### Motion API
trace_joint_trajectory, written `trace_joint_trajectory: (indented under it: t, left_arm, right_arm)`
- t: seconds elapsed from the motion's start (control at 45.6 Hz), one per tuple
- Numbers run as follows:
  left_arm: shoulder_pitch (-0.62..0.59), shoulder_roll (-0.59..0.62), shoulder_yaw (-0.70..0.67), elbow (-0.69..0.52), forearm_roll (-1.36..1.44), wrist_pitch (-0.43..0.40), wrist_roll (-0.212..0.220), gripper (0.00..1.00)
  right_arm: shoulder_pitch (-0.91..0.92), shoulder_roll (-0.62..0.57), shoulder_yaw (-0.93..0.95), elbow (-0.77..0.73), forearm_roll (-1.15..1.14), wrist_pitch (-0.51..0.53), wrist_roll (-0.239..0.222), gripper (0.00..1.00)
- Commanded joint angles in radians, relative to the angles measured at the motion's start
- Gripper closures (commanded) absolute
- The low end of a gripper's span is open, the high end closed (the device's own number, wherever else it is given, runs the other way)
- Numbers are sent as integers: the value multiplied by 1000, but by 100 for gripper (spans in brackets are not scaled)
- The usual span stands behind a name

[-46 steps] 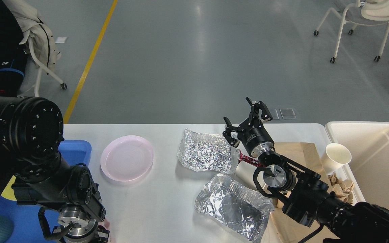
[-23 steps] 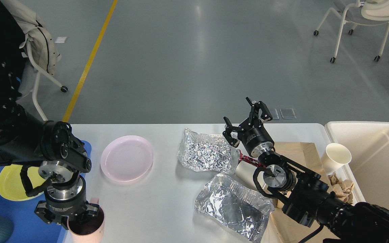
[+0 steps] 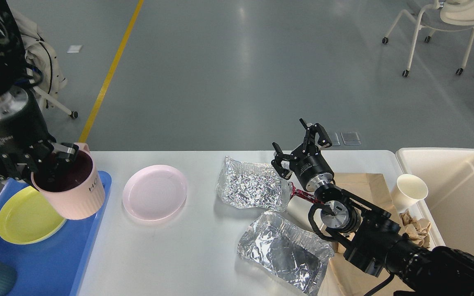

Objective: Tidy desktop
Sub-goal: 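Lift the pink cup and carry it onto the blue tray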

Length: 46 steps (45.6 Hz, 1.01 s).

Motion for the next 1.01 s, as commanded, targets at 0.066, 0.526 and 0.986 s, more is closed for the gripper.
trace_joint_trajectory:
  t: [0.066, 0.526, 0.986]
  left_arm:
    - [-117, 56, 10, 7, 0, -1, 3, 100]
    - [351, 111, 41, 53, 49, 285, 9, 100]
    - [624, 220, 42, 56, 49, 535, 9, 100]
  right_arm:
    - [1, 0, 0, 0, 0, 0, 0, 0]
    - [-1, 0, 0, 0, 0, 0, 0, 0]
    - [1, 0, 0, 0, 0, -1, 0, 0]
